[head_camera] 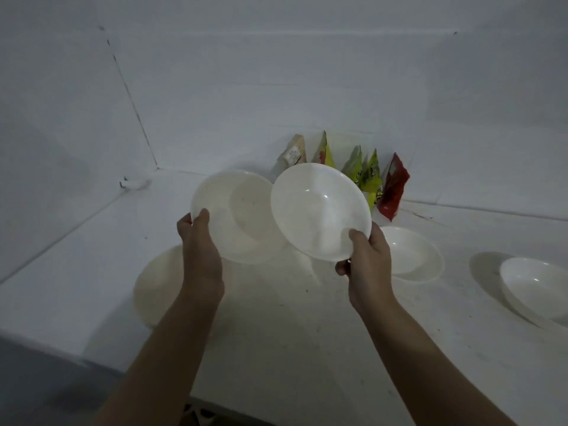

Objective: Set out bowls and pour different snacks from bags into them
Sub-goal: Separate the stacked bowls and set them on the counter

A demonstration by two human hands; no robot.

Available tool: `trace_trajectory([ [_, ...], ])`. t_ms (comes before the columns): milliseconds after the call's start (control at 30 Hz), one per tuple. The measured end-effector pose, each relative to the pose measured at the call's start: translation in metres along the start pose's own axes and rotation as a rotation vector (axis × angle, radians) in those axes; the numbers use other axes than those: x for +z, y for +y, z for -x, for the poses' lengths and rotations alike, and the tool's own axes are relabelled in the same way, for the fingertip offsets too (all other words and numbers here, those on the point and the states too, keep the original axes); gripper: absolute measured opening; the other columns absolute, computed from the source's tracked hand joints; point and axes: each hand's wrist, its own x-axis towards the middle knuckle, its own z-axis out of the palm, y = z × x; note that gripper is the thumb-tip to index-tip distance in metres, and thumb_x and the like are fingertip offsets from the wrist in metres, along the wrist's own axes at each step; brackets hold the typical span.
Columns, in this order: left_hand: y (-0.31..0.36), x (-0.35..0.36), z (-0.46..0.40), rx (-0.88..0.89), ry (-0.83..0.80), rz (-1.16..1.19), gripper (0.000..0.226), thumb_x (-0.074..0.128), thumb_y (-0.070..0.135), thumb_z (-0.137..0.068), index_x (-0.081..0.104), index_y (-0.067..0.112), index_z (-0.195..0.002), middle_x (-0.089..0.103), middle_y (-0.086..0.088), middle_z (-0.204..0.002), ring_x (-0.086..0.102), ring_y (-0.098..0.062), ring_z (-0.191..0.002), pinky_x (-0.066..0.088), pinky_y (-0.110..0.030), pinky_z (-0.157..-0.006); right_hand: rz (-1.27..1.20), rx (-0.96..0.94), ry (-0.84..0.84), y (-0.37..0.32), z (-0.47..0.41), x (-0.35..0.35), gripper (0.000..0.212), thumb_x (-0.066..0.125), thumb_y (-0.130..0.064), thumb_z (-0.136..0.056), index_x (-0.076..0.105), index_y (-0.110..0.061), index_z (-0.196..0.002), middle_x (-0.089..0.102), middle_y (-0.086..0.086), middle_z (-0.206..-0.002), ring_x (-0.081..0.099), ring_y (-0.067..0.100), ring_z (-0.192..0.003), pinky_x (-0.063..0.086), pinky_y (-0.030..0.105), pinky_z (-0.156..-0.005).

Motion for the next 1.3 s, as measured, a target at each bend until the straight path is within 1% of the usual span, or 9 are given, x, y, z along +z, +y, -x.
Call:
trace_trajectory([
  [133,0.014,-0.011,-0.052,0.002,-0.052,-0.11,0.038,0.04,0.038,-0.102,0.039,0.018,-0.135,0.05,-0.007,-0.124,0.053,-0.026,-0.109,0.048,-0.047,-0.097,-0.062,0.021,0.058,0.009,-0.005,0.046,0.028,0.041,-0.01,-0.099,0.054,-0.025,-0.119,0.058,0.003,-0.102,0.048,0.018,-0.065,0.042,0.024,-0.043],
  [400,0.005,-0.043,-0.158,-0.065,-0.168,-0.288,0.044,0.038,0.035,-0.103,0.04,0.009,-0.138,0.043,-0.009,-0.121,0.051,-0.029,-0.108,0.053,-0.04,-0.078,-0.08,0.081,0.204,0.051,-0.02,0.113,0.028,0.039,-0.011,-0.1,0.047,-0.024,-0.124,0.057,0.008,-0.1,0.049,0.017,-0.063,0.048,0.025,-0.046],
  [600,-0.023,-0.085,-0.218,-0.099,-0.093,-0.57,0.053,0.029,0.045,-0.101,0.042,0.008,-0.135,0.052,-0.023,-0.128,0.055,-0.044,-0.114,0.046,-0.058,-0.097,-0.163,0.236,0.324,0.096,-0.028,0.129,0.043,0.044,-0.004,-0.094,0.043,-0.01,-0.137,0.052,0.018,-0.123,0.055,0.024,-0.075,0.051,0.025,-0.047],
  [767,-0.04,-0.115,-0.244,-0.18,-0.029,-0.549,0.049,0.03,0.045,-0.101,0.042,0.009,-0.131,0.054,-0.017,-0.12,0.06,-0.04,-0.102,0.054,-0.054,-0.088,-0.136,0.269,0.314,0.124,-0.03,0.139,0.051,0.048,-0.001,-0.094,0.037,-0.003,-0.143,0.049,0.023,-0.131,0.064,0.032,-0.083,0.057,0.028,-0.051],
  [900,-0.048,-0.128,-0.251,-0.239,-0.033,-0.483,0.041,0.042,0.034,-0.102,0.043,0.005,-0.131,0.045,-0.011,-0.117,0.053,-0.032,-0.097,0.055,-0.036,-0.056,-0.116,0.301,0.231,0.128,-0.018,0.147,0.052,0.05,0.001,-0.094,0.035,0.001,-0.145,0.056,0.03,-0.129,0.07,0.038,-0.089,0.06,0.039,-0.062],
  [967,-0.054,-0.132,-0.255,-0.26,-0.045,-0.461,0.04,0.046,0.027,-0.1,0.042,0.001,-0.13,0.047,-0.016,-0.125,0.056,-0.031,-0.094,0.051,-0.029,-0.047,-0.093,0.303,0.237,0.121,-0.008,0.153,0.052,0.048,0.001,-0.097,0.031,-0.002,-0.146,0.056,0.029,-0.129,0.069,0.032,-0.079,0.058,0.032,-0.051],
  [1067,-0.059,-0.139,-0.258,-0.276,-0.045,-0.443,0.038,0.047,0.017,-0.096,0.043,-0.002,-0.129,0.053,-0.022,-0.125,0.064,-0.027,-0.07,0.048,-0.022,-0.037,-0.027,0.284,0.248,0.115,0.004,0.158,0.049,0.046,-0.001,-0.1,0.032,-0.003,-0.147,0.056,0.028,-0.127,0.062,0.021,-0.069,0.046,0.018,-0.033],
  [1167,-0.063,-0.144,-0.257,-0.265,-0.068,-0.424,0.041,0.048,0.01,-0.092,0.041,-0.002,-0.131,0.057,-0.026,-0.123,0.066,-0.03,-0.07,0.047,-0.018,-0.035,0.019,0.241,0.248,0.109,0.013,0.16,0.045,0.047,-0.003,-0.101,0.037,0.0,-0.145,0.059,0.023,-0.115,0.058,0.016,-0.068,0.04,0.013,-0.03],
  [1300,-0.062,-0.146,-0.253,-0.263,-0.074,-0.308,0.046,0.051,0.015,-0.095,0.038,0.0,-0.136,0.051,-0.021,-0.129,0.065,-0.028,-0.071,0.053,-0.022,-0.042,0.084,0.227,0.222,0.115,0.012,0.158,0.036,0.048,-0.01,-0.102,0.046,0.001,-0.137,0.067,0.023,-0.116,0.067,0.016,-0.062,0.045,0.013,-0.036],
])
